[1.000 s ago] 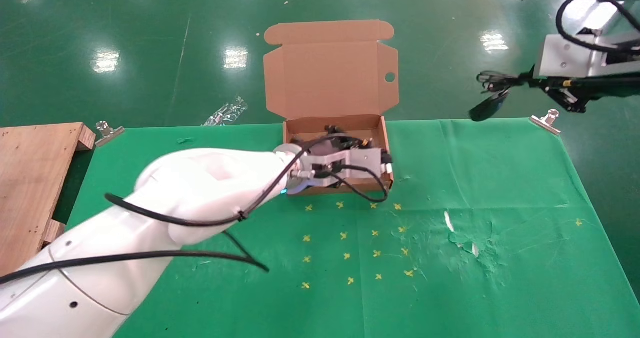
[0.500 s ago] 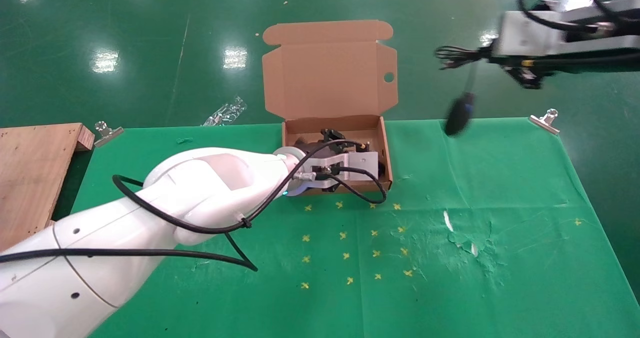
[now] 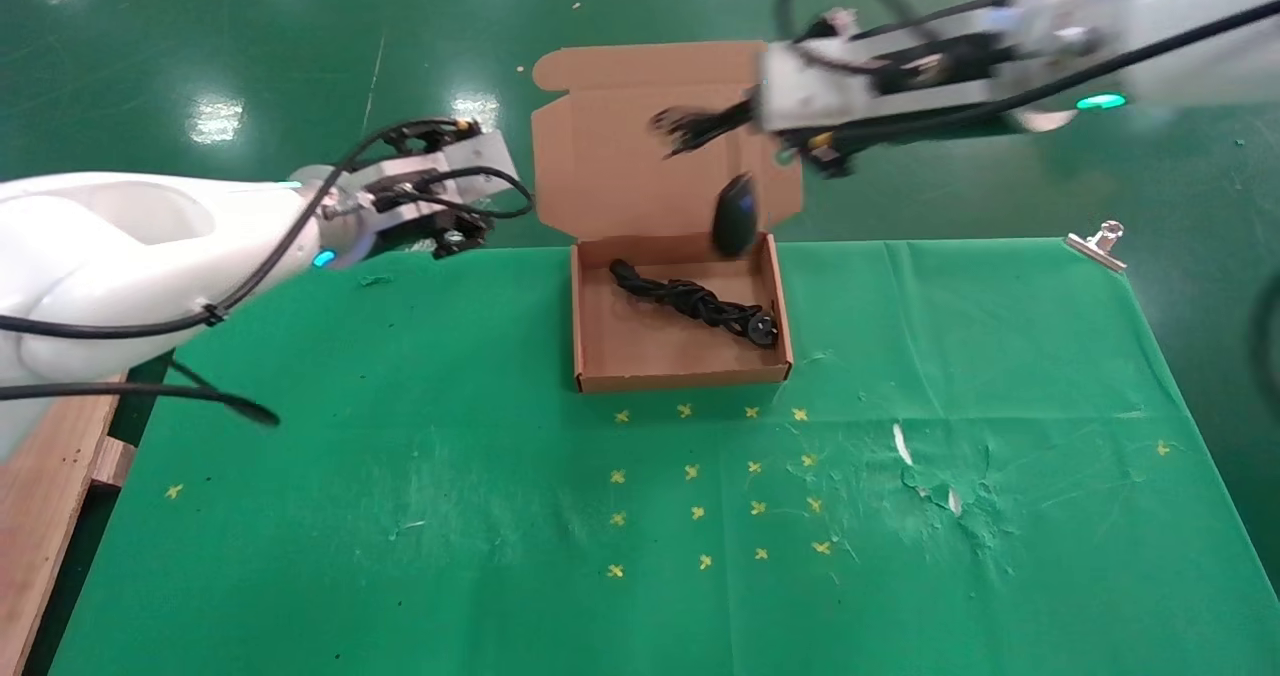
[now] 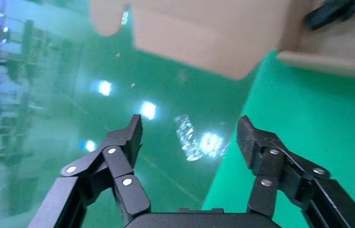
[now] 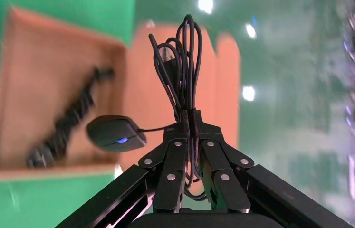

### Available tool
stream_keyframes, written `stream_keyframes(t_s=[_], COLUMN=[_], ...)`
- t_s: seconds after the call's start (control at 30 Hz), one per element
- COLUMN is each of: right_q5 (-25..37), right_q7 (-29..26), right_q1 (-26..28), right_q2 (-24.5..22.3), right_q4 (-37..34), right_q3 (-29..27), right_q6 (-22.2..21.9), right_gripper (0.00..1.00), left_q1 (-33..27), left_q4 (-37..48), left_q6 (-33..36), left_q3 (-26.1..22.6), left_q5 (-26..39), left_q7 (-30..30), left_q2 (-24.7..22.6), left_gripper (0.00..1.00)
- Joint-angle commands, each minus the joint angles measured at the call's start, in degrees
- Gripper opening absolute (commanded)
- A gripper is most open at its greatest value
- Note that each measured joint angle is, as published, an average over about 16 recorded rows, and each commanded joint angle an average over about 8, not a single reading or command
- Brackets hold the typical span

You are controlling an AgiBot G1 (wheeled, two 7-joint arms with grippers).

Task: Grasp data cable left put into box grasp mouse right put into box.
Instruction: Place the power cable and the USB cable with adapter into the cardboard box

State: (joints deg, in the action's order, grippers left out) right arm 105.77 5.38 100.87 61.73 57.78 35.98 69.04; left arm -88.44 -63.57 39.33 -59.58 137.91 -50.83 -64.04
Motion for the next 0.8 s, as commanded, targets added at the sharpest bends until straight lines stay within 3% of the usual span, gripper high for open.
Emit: stream_keyframes(t_s=[0.03,0.23,0.37,0.4,0.63,0.67,0.8], right_q5=[-1.3,-2.1,-0.7,-0.4,-0.2,-0.2,-0.2], right_q7=[2.4,5.7,5.4,5.2,4.3,4.2,4.3], right_q1=[0.1,-0.6,-2.0,-2.5,-4.7,-4.8,-5.0], right_q2=[2.5,6.6,7.8,8.0,8.8,8.9,8.9], right_q4=[-2.3,-8.1,-12.0,-13.0,-18.0,-18.2,-18.6], right_q3=[0.5,2.3,3.3,3.4,3.4,3.4,3.4], right_q6=[0.2,1.9,0.8,0.2,-2.2,-2.3,-2.6], right_gripper=[0.00,0.00,0.00,0.06,0.93,1.00,1.00], left_q1=[0.0,0.0,0.0,0.0,-0.1,-0.1,-0.1], left_q4=[-0.4,-0.4,-0.4,-0.4,-0.4,-0.4,-0.4], left_q6=[-0.2,-0.2,-0.2,-0.2,-0.3,-0.3,-0.3], left_q3=[0.3,0.3,0.3,0.3,0.3,0.3,0.3], left_q5=[-0.1,-0.1,-0.1,-0.1,-0.1,-0.1,-0.1], left_q7=[0.0,0.0,0.0,0.0,0.0,0.0,0.1], left_q2=[1.1,1.1,1.2,1.2,1.4,1.5,1.5], left_gripper=[1.00,1.00,1.00,1.00,1.00,1.00,1.00])
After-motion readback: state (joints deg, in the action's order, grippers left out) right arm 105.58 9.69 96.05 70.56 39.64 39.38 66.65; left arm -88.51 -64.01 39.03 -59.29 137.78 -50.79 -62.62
